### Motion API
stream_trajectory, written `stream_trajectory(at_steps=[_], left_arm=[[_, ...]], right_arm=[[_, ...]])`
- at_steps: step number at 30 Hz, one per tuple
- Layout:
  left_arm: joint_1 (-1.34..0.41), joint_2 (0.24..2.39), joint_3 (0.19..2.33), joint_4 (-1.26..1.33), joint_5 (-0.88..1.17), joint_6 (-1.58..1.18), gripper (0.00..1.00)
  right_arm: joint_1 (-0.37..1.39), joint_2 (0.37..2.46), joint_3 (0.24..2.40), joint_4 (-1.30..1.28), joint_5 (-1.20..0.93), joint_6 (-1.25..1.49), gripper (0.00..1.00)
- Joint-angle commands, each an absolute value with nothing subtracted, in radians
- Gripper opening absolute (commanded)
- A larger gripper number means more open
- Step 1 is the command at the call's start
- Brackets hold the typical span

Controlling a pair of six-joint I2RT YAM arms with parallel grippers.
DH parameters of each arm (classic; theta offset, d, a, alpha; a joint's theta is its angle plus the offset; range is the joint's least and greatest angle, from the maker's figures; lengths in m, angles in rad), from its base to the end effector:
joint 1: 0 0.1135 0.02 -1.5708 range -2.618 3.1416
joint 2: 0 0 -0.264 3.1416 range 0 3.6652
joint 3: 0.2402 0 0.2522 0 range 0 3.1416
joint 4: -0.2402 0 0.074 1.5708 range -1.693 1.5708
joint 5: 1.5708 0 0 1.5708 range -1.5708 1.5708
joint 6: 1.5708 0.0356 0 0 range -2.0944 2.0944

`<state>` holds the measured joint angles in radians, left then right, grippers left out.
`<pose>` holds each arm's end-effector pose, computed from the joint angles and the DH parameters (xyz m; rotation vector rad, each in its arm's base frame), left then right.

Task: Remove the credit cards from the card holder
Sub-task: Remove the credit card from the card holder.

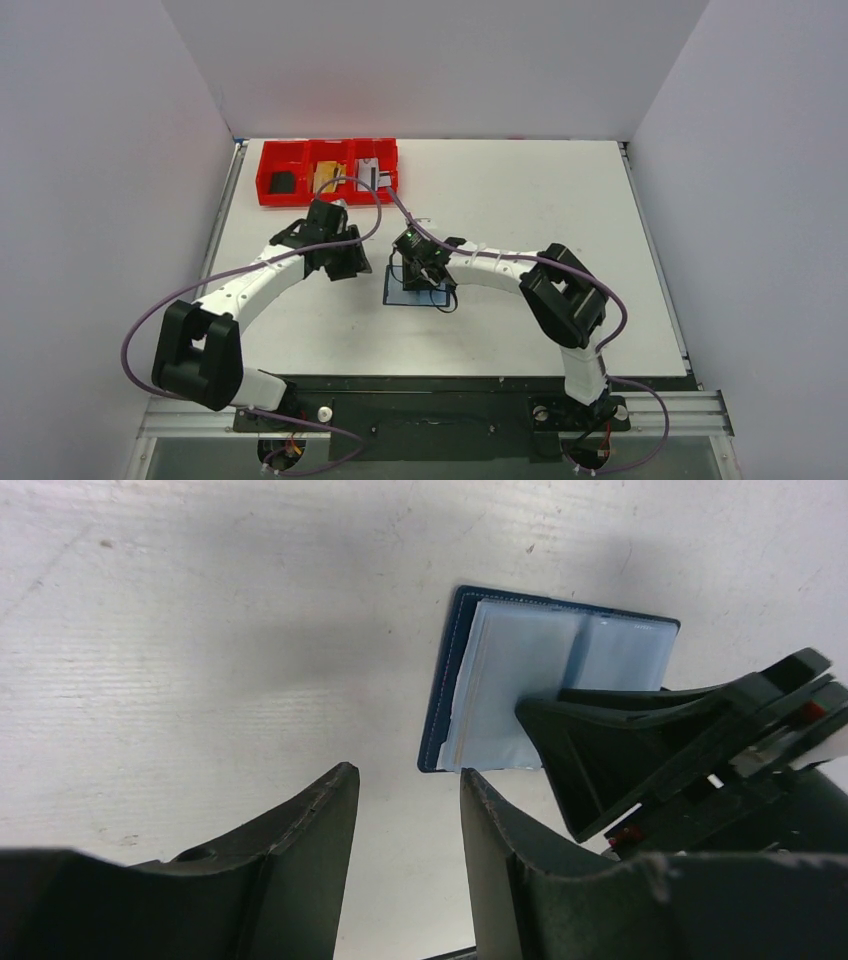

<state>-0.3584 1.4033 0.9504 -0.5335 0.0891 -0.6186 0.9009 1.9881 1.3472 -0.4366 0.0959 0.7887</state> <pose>0.2638 -0.1022 0.2293 -0.3058 2.6087 -0.4742 0.2579 0.3201 0.1601 -0.1194 2.7101 0.4243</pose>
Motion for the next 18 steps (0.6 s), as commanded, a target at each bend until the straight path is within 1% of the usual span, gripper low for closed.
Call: stream_trajectory(at_steps=[1, 4, 6, 7, 8, 18], left_arm=[[-0.391, 1.434, 0.925, -0.451, 0.127, -0.662, 0.4], [-0.416, 1.462, 0.911, -0.42, 0.147, -0.69, 0.4], [-0.428, 1.48, 0.906, -0.404, 0.159, -0.703, 0.4], [-0.432, 1.486, 0.904, -0.391, 0.166, -0.71, 0.4], [-0.439, 1.495, 0.903, -0.384, 0.171, -0.711, 0.4], [-0.461, 1.58, 0.929, -0.327, 0.217, -0.725, 0.39]], right_arm=[[0.88, 1.98, 1.23, -0.383, -0.008, 0.764, 0.21], [0.866, 1.965, 1.168, -0.31, -0.063, 0.757, 0.15], [0.853, 1.961, 1.131, -0.269, -0.109, 0.757, 0.07], [0.843, 1.959, 1.119, -0.244, -0.12, 0.757, 0.02], [0.839, 1.957, 1.097, -0.231, -0.137, 0.757, 0.0], [0.773, 1.955, 0.998, -0.122, -0.236, 0.749, 0.0]])
